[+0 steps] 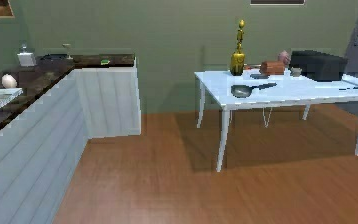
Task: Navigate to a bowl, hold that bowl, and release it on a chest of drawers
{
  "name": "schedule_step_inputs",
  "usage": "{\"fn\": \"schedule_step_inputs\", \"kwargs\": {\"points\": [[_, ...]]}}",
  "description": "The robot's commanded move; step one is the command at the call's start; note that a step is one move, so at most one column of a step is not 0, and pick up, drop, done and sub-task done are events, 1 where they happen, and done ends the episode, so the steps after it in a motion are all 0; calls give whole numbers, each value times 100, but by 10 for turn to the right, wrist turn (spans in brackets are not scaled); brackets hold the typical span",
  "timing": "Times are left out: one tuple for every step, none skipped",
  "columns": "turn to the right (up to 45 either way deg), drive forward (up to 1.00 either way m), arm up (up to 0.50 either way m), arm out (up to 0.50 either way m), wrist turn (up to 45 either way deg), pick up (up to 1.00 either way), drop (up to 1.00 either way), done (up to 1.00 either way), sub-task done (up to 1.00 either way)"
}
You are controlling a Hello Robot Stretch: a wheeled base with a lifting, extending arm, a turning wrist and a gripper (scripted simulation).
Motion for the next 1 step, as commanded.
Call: {"fn": "schedule_step_inputs", "kwargs": {"points": [[-30, 0, 0, 0, 0, 0, 0, 0, 0]]}}
